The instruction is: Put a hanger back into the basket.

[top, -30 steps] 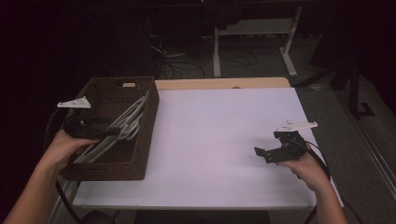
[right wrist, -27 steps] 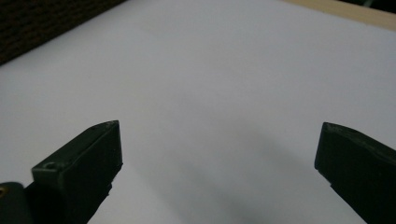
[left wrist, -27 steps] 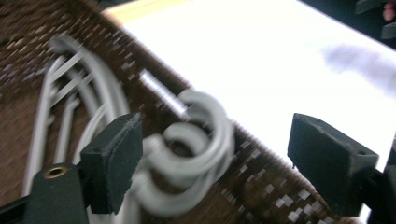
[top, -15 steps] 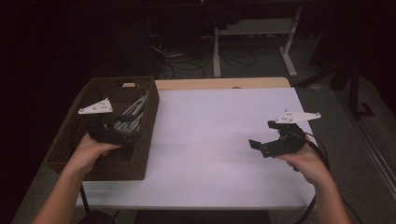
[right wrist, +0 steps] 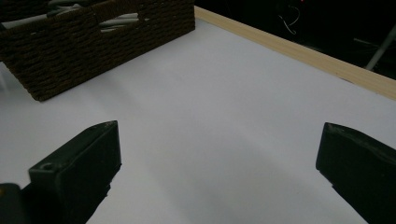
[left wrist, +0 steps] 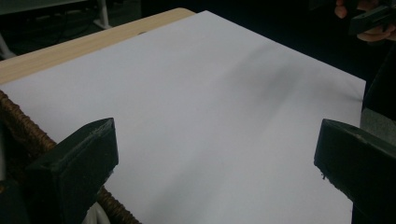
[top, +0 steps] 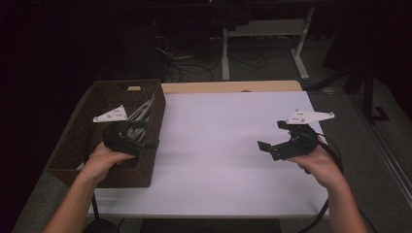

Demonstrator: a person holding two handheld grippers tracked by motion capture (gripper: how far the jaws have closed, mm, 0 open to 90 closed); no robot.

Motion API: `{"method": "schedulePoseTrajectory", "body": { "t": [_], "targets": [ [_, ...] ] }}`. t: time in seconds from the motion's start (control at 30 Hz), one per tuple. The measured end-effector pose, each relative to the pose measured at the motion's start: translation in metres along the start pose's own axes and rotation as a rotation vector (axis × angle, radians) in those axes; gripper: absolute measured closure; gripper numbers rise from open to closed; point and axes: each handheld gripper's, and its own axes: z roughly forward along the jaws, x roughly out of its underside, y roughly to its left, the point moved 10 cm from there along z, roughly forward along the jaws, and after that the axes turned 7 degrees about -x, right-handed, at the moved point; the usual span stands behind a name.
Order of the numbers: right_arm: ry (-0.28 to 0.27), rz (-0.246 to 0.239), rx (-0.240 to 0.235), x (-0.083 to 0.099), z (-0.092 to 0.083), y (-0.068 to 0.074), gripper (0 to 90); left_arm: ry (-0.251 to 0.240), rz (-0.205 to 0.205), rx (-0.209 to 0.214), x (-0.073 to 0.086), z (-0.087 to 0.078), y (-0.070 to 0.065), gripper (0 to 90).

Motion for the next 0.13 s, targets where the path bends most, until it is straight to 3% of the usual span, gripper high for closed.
{"method": "schedulePoseTrajectory", "body": {
  "t": [0.13],
  "targets": [
    [-0.002,-0.001,0.001,0.0017,0.0002,0.0002,0.0,-0.057,-0.001,0.018,-0.0042,-0.0039,-0.0086,0.0]
  ]
}}
